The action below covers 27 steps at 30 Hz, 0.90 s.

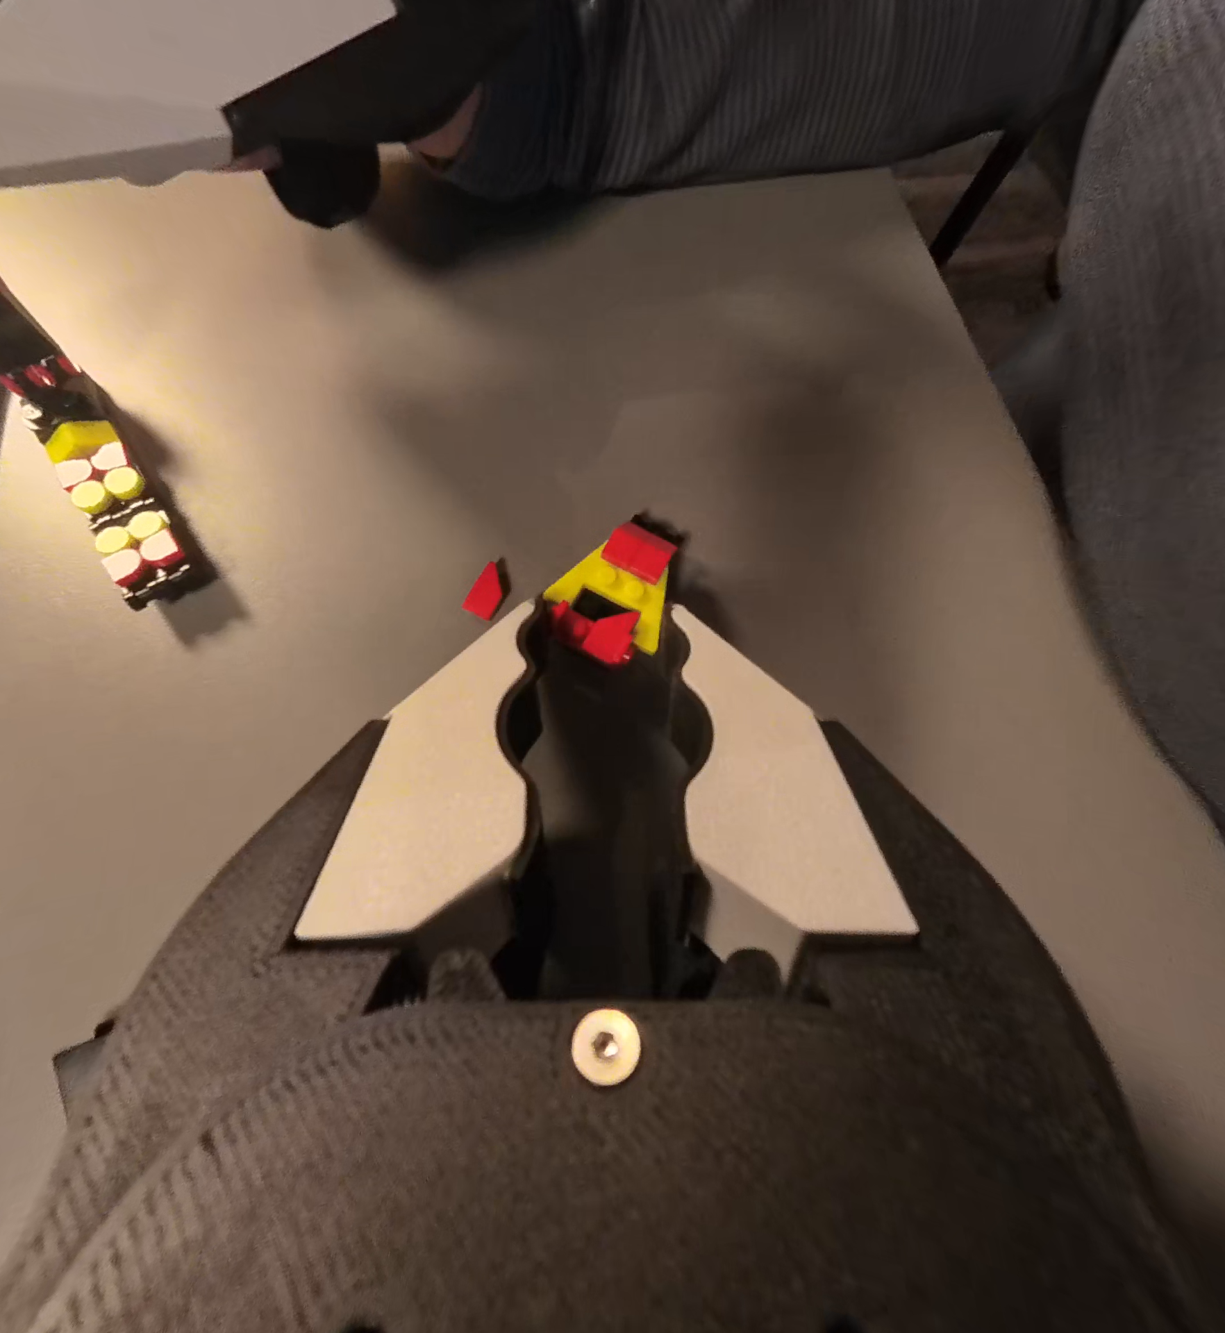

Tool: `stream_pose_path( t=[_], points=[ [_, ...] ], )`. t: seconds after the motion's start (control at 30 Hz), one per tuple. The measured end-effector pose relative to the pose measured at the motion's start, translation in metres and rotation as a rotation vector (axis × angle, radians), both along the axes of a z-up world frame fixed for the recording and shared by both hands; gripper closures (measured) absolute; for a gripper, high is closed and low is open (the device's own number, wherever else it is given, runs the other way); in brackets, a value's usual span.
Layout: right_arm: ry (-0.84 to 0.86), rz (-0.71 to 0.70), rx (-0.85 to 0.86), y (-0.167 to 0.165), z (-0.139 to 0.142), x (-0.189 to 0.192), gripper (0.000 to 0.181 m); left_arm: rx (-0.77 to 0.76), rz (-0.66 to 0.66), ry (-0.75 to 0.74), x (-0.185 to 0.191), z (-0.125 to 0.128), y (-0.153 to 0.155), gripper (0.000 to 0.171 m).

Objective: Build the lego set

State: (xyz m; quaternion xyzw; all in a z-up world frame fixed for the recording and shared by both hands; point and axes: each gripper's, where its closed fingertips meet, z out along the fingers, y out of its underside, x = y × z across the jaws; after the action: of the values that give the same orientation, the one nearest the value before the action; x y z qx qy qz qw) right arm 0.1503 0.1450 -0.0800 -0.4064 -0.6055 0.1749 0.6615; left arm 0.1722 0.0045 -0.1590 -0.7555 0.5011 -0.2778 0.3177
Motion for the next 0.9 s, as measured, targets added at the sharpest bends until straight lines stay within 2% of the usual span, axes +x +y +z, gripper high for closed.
stream_pose_path(
  t=[0.4,0.67,0.9],
  points=[
    [-0.003,0.084,-0.01,-0.012,-0.001,-0.004,0.178,-0.04,-0.01,-0.027,0.0,0.002,0.0,0.142],
    [0.026,0.041,-0.041,-0.001,0.002,0.001,0.178,-0.003,-0.048,-0.003,0.001,0.0,-0.003,0.142],
    [0.011,0.007,0.008,0.0,0.001,0.001,0.178,0.026,-0.095,0.02,-0.007,0.0,-0.008,0.142]
  ],
)
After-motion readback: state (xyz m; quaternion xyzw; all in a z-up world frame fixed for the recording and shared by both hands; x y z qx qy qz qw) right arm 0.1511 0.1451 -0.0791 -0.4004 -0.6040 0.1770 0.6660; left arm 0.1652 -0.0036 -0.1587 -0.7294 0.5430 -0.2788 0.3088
